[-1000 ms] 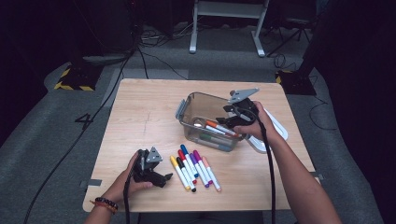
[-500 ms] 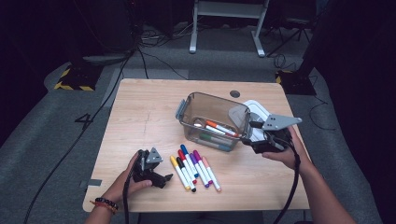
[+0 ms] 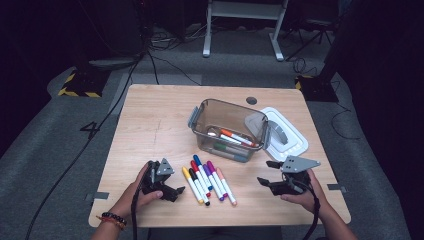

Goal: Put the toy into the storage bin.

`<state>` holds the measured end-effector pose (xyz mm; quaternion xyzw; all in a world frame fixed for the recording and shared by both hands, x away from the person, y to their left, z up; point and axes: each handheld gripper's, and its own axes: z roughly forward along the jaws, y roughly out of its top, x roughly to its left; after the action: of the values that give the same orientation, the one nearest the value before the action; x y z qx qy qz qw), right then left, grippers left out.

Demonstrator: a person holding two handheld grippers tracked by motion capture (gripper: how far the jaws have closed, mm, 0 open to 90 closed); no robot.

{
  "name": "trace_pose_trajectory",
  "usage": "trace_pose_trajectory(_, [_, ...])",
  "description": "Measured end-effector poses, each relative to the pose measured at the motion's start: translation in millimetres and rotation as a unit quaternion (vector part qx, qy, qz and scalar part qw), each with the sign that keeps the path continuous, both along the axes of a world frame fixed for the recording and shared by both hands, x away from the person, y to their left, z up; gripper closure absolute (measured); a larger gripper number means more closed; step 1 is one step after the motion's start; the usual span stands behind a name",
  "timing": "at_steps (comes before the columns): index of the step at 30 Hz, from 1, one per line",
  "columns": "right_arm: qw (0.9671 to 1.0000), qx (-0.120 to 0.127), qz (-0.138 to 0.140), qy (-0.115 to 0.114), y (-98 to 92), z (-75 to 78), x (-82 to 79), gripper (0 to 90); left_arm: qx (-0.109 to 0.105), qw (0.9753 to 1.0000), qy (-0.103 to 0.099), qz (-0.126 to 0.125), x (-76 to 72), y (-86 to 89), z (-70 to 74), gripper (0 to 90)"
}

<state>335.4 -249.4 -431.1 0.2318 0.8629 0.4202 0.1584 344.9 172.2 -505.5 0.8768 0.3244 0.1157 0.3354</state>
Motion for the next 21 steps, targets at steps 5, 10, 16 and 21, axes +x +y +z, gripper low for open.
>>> trace_pose_trajectory(5, [0.9994, -0.011, 0.030, 0.012, 29.1, -15.2, 0.9, 33.7, 0.000, 1.0000, 0.000, 0.002, -0.2, -0.2, 0.0, 0.6])
trace_pose_trajectory(10, [0.9976, -0.015, 0.064, 0.021, 64.2, -26.7, 9.0, 36.3, 0.001, 1.0000, 0.000, 0.003, -0.4, -0.3, 0.0, 0.5])
trace_pose_trajectory(16, [0.9960, -0.037, 0.078, 0.024, 96.8, -40.1, 21.8, 41.6, 0.001, 1.0000, 0.000, 0.003, -0.4, -0.3, 0.0, 0.5])
trace_pose_trajectory(21, [0.9962, -0.030, 0.069, 0.044, 104.9, -48.1, 35.3, 45.0, 0.001, 1.0000, 0.000, 0.003, -0.4, -0.3, 0.0, 0.5])
